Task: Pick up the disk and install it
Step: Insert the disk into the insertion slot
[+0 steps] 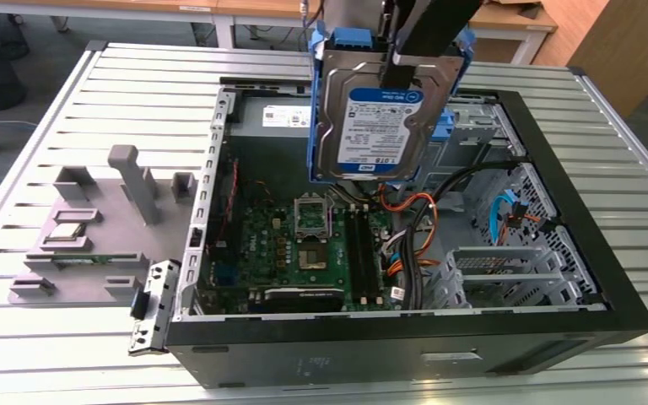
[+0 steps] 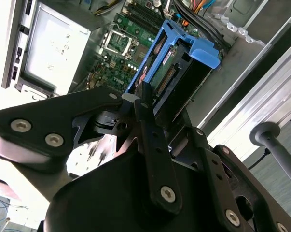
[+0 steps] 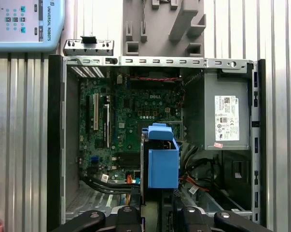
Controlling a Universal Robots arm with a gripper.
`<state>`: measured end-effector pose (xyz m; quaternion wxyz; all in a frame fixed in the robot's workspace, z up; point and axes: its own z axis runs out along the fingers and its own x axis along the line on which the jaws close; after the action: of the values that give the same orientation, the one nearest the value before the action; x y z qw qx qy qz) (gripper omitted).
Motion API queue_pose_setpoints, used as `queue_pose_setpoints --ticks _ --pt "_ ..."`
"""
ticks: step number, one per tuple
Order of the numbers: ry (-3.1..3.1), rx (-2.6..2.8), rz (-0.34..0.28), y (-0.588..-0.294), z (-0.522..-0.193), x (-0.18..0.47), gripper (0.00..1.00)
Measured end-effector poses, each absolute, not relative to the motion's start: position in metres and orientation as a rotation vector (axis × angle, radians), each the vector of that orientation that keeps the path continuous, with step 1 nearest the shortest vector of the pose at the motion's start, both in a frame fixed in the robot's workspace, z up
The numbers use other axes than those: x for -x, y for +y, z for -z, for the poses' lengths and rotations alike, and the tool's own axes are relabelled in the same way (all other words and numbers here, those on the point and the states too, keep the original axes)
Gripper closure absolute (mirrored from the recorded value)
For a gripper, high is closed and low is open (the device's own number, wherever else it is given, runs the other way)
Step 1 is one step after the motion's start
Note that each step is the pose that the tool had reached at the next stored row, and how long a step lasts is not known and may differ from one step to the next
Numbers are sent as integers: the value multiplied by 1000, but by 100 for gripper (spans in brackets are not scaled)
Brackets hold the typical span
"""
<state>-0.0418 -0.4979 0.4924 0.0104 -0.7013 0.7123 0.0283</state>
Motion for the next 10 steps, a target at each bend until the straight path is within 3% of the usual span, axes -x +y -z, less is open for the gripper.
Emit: queue_pose_setpoints --ticks 10 --pt "2223 2189 -89 -498 -492 21 65"
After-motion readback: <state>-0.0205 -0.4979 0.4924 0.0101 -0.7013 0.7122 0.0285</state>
